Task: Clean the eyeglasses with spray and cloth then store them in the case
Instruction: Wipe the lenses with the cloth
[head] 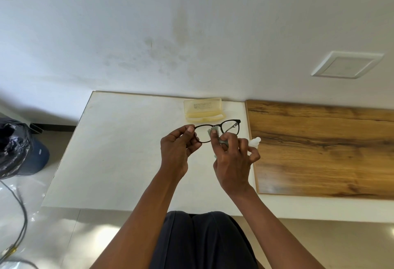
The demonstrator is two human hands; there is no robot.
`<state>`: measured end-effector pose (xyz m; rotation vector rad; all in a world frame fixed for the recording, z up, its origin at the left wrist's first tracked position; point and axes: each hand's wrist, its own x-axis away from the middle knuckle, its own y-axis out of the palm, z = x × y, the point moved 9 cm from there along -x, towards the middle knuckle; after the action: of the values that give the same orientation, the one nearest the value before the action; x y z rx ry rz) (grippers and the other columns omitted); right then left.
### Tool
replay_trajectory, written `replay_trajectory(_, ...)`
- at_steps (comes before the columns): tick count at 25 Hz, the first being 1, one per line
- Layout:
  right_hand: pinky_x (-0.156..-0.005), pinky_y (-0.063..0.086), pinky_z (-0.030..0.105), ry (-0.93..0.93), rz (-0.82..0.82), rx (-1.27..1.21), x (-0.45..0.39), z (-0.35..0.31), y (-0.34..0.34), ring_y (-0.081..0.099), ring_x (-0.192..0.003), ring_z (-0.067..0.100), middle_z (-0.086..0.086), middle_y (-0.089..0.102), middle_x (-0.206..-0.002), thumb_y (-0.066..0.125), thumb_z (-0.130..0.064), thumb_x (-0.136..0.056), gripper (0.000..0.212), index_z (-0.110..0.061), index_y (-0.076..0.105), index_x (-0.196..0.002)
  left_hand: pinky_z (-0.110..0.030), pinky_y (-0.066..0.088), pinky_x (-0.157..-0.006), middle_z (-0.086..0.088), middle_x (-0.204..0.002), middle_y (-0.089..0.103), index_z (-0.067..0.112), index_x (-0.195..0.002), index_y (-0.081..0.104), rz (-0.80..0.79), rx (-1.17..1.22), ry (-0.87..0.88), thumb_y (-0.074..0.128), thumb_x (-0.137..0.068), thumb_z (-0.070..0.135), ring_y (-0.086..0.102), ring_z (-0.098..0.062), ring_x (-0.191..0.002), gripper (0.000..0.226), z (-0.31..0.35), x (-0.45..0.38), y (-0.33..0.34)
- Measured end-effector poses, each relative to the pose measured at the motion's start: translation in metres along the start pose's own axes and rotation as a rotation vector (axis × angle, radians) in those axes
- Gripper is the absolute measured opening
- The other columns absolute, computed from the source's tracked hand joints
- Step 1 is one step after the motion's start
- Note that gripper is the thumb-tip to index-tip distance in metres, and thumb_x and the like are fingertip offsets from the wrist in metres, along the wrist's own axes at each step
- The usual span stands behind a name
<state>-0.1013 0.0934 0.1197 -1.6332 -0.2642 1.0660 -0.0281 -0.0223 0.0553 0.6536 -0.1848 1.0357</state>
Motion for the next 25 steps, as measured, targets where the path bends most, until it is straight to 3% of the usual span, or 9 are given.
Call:
replay_trajectory(6, -0.069, 0.043, 0.040, 0.014, 0.018, -0.033, -0.012, -0.014, -0.007, 0.053, -0.089, 0.022, 0.003, 0.065, -0.093, 0.077, -0.004, -0.056, 0.067, -0.024, 0.062, -0.118, -0.030, 0.058, -0.063, -0.009, -0.064, 0.061, 0.008, -0.078, 0.071, -0.019, 0.011, -0.003, 0.060, -0.087, 0.007, 0.058, -0.022, -0.063, 0.014, -0.002, 0.001, 0.004)
replay_trajectory(9, -0.072, 0.043, 0.040, -0.049, 0.027, -0.058, -0.005, -0.027, -0.006, 0.047, -0.091, 0.021, 0.003, 0.065, -0.094, 0.076, -0.007, -0.059, 0.065, -0.025, 0.060, -0.120, -0.035, 0.059, -0.065, -0.010, -0.070, 0.068, 0.006, -0.079, 0.072, -0.037, 0.023, -0.002, 0.061, -0.086, 0.006, 0.063, -0.027, -0.071, 0.014, -0.003, 0.001, 0.007)
replay_trajectory(12, -0.075, 0.032, 0.039, -0.103, 0.034, -0.012, 0.010, -0.028, -0.003, 0.038, -0.089, 0.019, 0.000, 0.066, -0.093, 0.072, -0.005, -0.062, 0.066, -0.027, 0.058, -0.123, -0.039, 0.060, -0.068, -0.010, -0.069, 0.067, 0.004, -0.083, 0.070, -0.003, 0.017, -0.013, 0.062, -0.085, 0.005, 0.062, -0.028, -0.070, 0.008, -0.005, 0.000, 0.001)
replay_trajectory(18, -0.073, 0.023, 0.038, -0.036, 0.006, 0.047, 0.014, -0.001, -0.002, 0.038, -0.088, 0.019, 0.000, 0.065, -0.092, 0.075, -0.003, -0.054, 0.074, -0.026, 0.059, -0.122, -0.029, 0.058, -0.062, -0.010, -0.065, 0.058, 0.005, -0.083, 0.069, 0.004, -0.020, -0.015, 0.060, -0.087, 0.007, 0.055, -0.021, -0.062, 0.009, -0.007, 0.001, 0.001)
replay_trajectory(25, -0.070, 0.043, 0.041, 0.026, 0.020, -0.046, -0.008, -0.011, -0.008, 0.036, -0.090, 0.021, 0.005, 0.066, -0.094, 0.076, -0.002, -0.055, 0.069, -0.023, 0.062, -0.119, -0.031, 0.059, -0.065, -0.009, -0.065, 0.061, 0.004, -0.082, 0.069, -0.030, -0.018, -0.003, 0.058, -0.088, 0.005, 0.057, -0.022, -0.063, 0.012, -0.004, 0.003, 0.007)
